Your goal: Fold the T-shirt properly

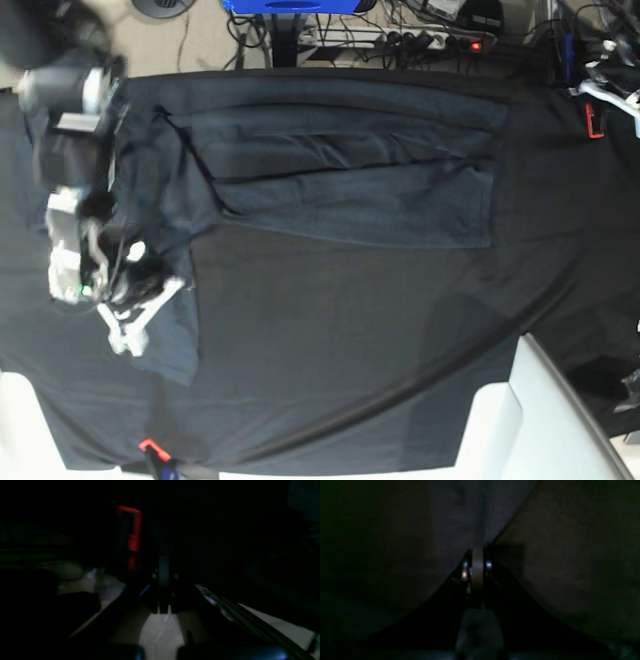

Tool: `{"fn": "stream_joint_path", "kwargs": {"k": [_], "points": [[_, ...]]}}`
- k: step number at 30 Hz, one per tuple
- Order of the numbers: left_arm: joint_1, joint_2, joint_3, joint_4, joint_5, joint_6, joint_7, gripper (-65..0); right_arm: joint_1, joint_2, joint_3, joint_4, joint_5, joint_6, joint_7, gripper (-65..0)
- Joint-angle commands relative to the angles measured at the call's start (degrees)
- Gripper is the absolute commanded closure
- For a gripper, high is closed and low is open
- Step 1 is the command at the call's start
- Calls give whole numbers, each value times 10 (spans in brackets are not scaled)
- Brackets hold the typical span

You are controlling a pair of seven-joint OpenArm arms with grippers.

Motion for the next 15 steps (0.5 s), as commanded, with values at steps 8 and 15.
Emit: {"fn": "stream_joint_path", "kwargs": {"k": [8, 15], "points": [[17, -33, -2, 4, -2, -1, -5, 0, -165, -50, -118, 308, 5, 3, -82, 0], [12, -30, -1, 3, -2, -1, -5, 0, -231, -61, -228, 366, 5, 2, -76, 0]]}}
